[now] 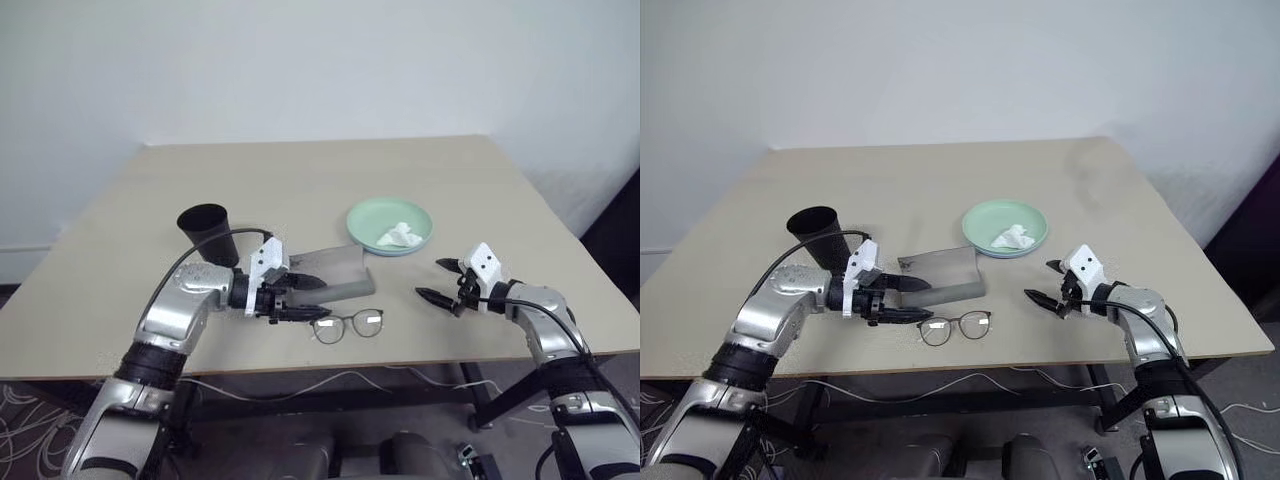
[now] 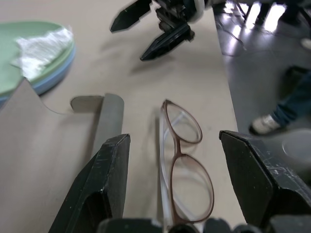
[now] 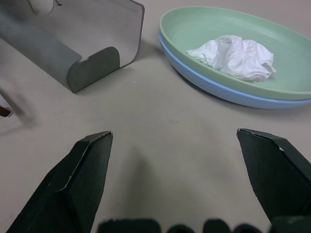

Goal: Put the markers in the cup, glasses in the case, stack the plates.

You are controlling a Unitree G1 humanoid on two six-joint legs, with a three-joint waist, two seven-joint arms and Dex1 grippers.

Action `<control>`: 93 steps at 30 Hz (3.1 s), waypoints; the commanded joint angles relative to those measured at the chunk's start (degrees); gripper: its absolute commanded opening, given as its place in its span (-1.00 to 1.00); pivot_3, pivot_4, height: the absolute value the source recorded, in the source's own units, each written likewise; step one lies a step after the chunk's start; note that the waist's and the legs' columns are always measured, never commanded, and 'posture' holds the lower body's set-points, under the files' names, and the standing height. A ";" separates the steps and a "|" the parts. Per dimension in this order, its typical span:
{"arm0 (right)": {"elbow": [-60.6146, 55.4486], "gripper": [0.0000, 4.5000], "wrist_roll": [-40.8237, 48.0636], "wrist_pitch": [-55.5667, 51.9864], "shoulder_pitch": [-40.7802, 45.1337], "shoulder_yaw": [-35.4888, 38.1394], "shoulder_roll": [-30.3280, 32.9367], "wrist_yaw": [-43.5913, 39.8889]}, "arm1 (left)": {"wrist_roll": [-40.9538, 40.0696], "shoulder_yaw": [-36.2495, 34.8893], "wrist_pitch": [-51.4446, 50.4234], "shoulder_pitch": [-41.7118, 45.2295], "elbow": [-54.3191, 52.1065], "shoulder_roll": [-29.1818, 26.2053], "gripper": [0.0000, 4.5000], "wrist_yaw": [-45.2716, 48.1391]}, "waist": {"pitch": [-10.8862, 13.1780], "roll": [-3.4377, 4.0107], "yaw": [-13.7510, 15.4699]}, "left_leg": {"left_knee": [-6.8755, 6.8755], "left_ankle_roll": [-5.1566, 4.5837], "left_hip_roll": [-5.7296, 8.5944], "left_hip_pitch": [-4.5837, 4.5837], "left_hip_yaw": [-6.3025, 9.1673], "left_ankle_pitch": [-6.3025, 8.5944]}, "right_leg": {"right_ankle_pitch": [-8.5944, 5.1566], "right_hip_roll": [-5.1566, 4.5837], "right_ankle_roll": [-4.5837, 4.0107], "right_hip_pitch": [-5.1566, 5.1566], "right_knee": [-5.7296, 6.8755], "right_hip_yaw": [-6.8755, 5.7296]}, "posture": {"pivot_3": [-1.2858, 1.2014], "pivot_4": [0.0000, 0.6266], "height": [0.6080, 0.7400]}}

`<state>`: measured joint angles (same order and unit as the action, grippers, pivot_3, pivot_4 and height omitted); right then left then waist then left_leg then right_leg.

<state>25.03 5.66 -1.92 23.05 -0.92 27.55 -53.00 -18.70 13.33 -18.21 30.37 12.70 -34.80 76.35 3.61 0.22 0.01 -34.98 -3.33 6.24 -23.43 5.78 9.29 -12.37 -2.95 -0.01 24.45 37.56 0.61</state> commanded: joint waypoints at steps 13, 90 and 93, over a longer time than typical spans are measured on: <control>-14.68 0.97 4.66 -3.00 -8.51 1.69 0.23 3.30 | 15.60 12.26 16.85 13.24 16.10 6.27 0.37 8.93 | 0.02 -0.11 0.28 | -0.21 -0.13 -0.10 -0.11 -0.13 0.07 | 0.02 0.03 0.05 -0.03 -0.08 -0.02 | 0.03 -1.00 0.95; -16.96 0.99 4.50 -4.88 -8.71 -0.17 0.48 4.74 | 24.38 -0.59 40.35 32.08 56.73 14.24 -0.98 -0.68 | 0.05 -0.25 0.47 | -1.06 -0.48 -0.16 -0.32 -0.12 0.30 | 0.10 -0.16 0.44 -0.39 -0.02 -0.73 | 0.03 -1.00 0.95; -16.91 0.99 4.47 -4.80 -8.76 -0.24 0.43 4.89 | 25.49 -0.37 40.23 32.12 57.53 14.39 -0.98 -0.55 | 0.05 -0.25 0.46 | -1.07 -0.48 -0.16 -0.31 -0.12 0.30 | 0.10 -0.15 0.45 -0.39 -0.01 -0.83 | 0.03 -1.00 0.95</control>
<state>9.92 9.47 -7.01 13.12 -1.69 27.91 -48.40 6.24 13.07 21.29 59.87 70.55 -20.37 75.99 3.66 -0.03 0.47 -36.06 -3.81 6.08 -23.75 5.66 9.59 -12.27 -3.10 0.45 24.06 37.55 -0.28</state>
